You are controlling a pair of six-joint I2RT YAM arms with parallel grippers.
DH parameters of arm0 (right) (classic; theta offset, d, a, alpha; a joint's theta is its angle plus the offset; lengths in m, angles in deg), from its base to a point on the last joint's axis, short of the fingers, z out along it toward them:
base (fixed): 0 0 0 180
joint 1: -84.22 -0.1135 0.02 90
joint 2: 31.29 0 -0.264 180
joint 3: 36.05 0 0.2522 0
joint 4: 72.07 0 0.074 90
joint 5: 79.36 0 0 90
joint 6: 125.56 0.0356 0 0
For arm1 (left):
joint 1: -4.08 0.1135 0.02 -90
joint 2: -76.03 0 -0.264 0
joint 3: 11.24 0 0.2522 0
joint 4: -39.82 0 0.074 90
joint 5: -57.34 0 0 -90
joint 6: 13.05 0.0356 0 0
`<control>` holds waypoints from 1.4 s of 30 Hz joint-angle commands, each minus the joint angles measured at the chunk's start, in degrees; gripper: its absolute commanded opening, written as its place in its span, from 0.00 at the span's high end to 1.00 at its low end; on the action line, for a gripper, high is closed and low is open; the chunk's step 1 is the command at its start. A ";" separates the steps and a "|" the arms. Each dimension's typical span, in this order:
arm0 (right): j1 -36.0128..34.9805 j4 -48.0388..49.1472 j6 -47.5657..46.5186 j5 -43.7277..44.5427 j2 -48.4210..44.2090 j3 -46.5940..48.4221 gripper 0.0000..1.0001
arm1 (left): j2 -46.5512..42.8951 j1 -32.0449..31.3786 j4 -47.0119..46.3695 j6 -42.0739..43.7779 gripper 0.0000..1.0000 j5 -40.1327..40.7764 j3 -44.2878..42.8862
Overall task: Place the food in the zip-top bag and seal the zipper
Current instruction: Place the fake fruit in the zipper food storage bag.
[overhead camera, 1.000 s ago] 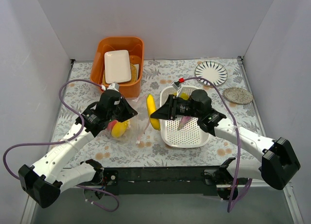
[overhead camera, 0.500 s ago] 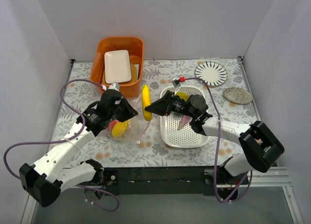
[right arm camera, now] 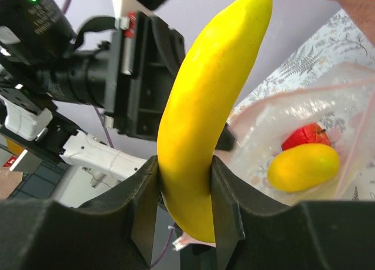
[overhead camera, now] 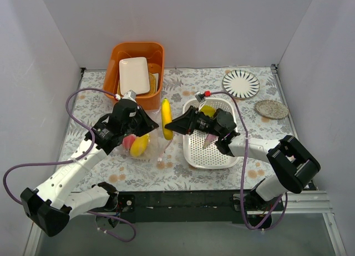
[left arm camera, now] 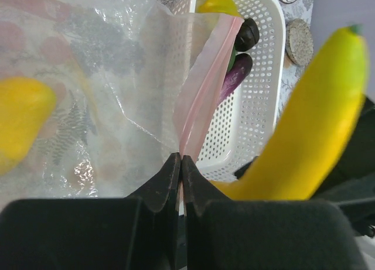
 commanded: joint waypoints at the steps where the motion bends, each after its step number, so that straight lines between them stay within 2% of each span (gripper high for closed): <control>1: -0.33 0.63 -2.03 -0.26 -1.18 -2.04 0.99 | -1.39 -0.10 -1.52 -0.46 1.00 -3.15 -3.18; 10: -0.42 -12.81 -11.95 2.46 -6.02 -2.84 0.99 | -1.48 -0.10 -0.55 -0.90 1.00 -2.11 -4.32; 13: -0.68 -16.76 -13.98 3.43 -7.25 -2.49 0.99 | -1.65 -0.10 -0.29 -1.43 1.00 0.52 -4.67; 19: -3.22 -27.38 -20.65 4.92 -7.51 1.19 0.98 | -1.74 -0.10 -0.03 -2.22 1.00 2.81 -5.20; 21: -3.84 -29.86 -21.98 5.89 -7.60 1.91 0.96 | -1.65 -0.10 0.15 -2.31 1.00 3.25 -5.38; 23: -4.55 -32.32 -23.65 7.12 -7.86 2.52 0.89 | -1.57 -0.10 0.06 -2.31 1.00 3.42 -5.55; 36: -8.41 -38.22 -33.32 10.55 -13.57 3.84 0.88 | 0.45 -0.10 2.52 -3.54 1.00 6.41 -6.08; 42: -8.68 -45.42 -33.85 10.82 -10.68 7.96 0.87 | -0.25 -0.10 0.86 -3.36 1.00 6.59 -6.26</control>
